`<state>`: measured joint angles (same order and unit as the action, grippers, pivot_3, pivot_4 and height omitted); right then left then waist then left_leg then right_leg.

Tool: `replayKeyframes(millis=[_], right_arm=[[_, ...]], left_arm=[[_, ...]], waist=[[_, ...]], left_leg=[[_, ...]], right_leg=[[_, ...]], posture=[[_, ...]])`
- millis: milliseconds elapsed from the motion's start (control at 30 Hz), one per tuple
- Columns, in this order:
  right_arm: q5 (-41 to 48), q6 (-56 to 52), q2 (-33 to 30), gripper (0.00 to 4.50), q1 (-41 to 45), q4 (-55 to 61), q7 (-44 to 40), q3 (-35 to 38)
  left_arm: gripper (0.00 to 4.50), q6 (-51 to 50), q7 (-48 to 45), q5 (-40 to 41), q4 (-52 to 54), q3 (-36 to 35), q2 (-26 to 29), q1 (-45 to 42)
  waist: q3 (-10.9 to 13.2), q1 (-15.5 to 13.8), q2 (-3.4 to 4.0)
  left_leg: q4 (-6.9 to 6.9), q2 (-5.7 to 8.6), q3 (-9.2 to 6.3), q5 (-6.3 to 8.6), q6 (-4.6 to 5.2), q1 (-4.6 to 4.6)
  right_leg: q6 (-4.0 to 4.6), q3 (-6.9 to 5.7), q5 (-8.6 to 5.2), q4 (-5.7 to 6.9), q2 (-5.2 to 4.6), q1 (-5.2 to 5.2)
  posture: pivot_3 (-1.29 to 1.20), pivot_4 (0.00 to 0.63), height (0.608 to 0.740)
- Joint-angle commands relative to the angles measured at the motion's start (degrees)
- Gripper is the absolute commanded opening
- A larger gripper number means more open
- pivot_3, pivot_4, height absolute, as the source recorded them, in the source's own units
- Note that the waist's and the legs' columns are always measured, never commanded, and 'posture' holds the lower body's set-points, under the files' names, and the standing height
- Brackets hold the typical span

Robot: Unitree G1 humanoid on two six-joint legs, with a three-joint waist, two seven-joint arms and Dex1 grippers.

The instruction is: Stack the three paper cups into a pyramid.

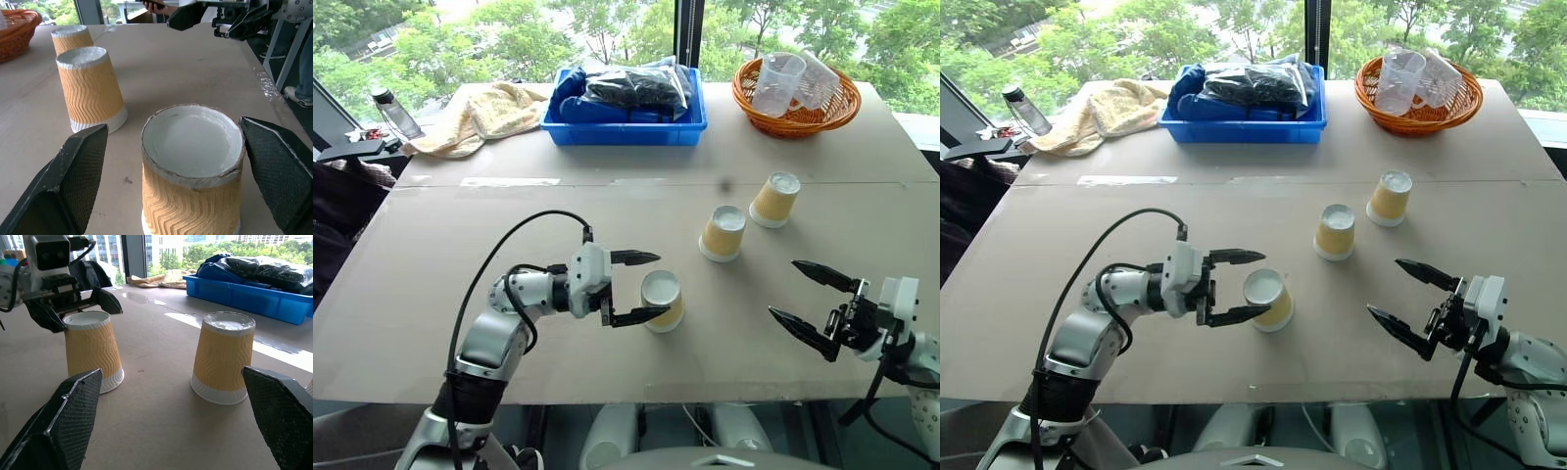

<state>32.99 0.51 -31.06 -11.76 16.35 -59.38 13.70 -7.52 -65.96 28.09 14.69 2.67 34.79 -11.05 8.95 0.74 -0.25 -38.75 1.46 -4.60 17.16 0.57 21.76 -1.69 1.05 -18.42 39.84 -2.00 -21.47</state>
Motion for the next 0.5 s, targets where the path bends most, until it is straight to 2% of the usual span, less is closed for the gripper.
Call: replayKeyframes(millis=[33,167,267,367,500], right_arm=[[-4.5,-1.1,2.1,4.50,4.0,-1.3,7.3,-1.9],[-9.3,-3.8,5.8,4.50,11.6,-3.9,15.0,-6.0],[-13.7,-4.2,7.3,4.50,17.6,-7.9,17.7,-9.2],[-14.1,-4.5,10.0,4.50,22.3,-11.6,20.4,-9.9],[-13.3,-4.8,12.3,4.50,25.4,-13.7,20.0,-11.2]], left_arm=[[4.40,-7.0,2.1,9.5,5.7,-9.0,4.0,-0.3],[4.40,-13.6,-0.4,14.5,4.3,-15.8,11.7,-1.3],[4.40,-15.3,-3.2,15.2,2.4,-17.5,15.7,-1.9],[4.40,-15.2,-4.8,14.9,0.8,-18.3,17.3,-3.6],[4.40,-14.9,-6.3,14.8,-0.4,-18.8,17.9,-5.3]], waist=[[0.0,0.1,0.01],[0.0,0.3,0.01],[0.1,0.4,0.11],[0.1,0.0,0.10],[0.1,0.1,0.11]], left_leg=[[0.00,0.00,0.00,0.00,0.00,0.00],[0.00,0.00,0.01,-0.01,-0.01,-0.01],[0.01,0.02,0.04,-0.02,-0.03,-0.01],[0.01,0.03,0.01,-0.01,-0.03,0.06],[0.01,0.04,-0.02,-0.02,-0.03,0.10]], right_leg=[[0.00,0.00,0.00,0.00,0.00,0.00],[0.00,0.01,0.00,0.03,0.01,-0.04],[0.01,0.05,0.00,0.05,0.03,-0.09],[0.00,-0.01,0.00,-0.02,0.02,-0.12],[0.00,-0.06,0.00,-0.02,0.01,-0.14]], posture=[[0.00,0.150,0.740],[0.00,0.150,0.740],[0.00,0.150,0.740],[0.00,0.150,0.740],[0.00,0.150,0.740]])
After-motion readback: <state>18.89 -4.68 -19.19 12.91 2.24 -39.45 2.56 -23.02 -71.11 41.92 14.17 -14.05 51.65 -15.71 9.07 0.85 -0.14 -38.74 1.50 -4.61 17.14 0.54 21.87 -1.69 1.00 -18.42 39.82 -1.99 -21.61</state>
